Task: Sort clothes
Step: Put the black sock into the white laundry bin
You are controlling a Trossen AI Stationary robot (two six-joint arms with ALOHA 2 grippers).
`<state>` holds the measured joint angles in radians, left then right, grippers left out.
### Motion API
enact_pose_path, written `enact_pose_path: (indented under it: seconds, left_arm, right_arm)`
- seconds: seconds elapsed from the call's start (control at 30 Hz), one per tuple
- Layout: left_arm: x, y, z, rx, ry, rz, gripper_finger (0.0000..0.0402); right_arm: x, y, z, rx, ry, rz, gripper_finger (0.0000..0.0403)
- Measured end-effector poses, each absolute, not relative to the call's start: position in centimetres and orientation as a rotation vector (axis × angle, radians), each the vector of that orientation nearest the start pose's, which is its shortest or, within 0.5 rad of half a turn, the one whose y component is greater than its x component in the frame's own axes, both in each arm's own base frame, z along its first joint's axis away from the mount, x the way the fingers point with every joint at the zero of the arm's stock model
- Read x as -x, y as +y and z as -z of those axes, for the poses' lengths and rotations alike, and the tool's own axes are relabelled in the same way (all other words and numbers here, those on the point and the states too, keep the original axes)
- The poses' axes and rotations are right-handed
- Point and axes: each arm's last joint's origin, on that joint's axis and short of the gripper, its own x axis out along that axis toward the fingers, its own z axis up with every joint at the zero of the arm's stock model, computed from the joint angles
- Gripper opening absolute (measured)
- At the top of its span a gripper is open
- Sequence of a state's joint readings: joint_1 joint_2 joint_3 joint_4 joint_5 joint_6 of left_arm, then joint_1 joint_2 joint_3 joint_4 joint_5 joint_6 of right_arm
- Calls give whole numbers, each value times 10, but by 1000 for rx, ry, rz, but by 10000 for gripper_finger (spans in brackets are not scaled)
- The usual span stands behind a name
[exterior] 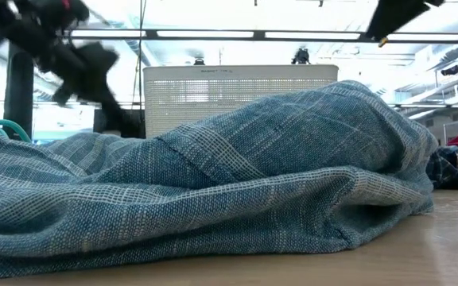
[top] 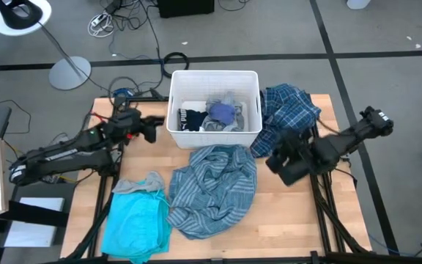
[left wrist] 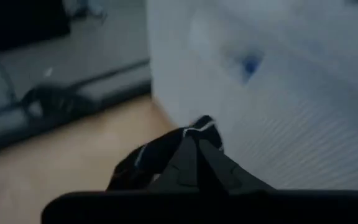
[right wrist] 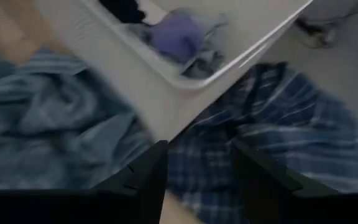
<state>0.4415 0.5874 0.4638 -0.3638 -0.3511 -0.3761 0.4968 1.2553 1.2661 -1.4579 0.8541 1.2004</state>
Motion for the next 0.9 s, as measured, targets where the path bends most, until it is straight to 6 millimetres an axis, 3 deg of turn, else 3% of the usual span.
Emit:
enact_pose_path:
  seconds: [0.13,0.3,0.43,0.63,0.77,0.9]
  left_arm:
    - [-115,62,-281,319,254,-818,0]
    - [-111,57,-339,247,137,-777,0]
    - [-119,56,-371,233,72,-683,0]
    - [-155,65,-392,142,66,-488,16]
    - [-184,74,-403,107,-31,-415,35]
    - [-207,84,-402,71,9,-423,62]
  right_arm:
    - [-176,97,-301,-188,744,753,173]
    - [-185,124,-251,-228,724,604,172]
    - [-196,140,-212,-302,787,440,173]
    - [-210,154,-174,-397,772,332,169]
    - [-215,156,-160,-383,800,339,170]
    - [-220,153,-153,-383,807,369,169]
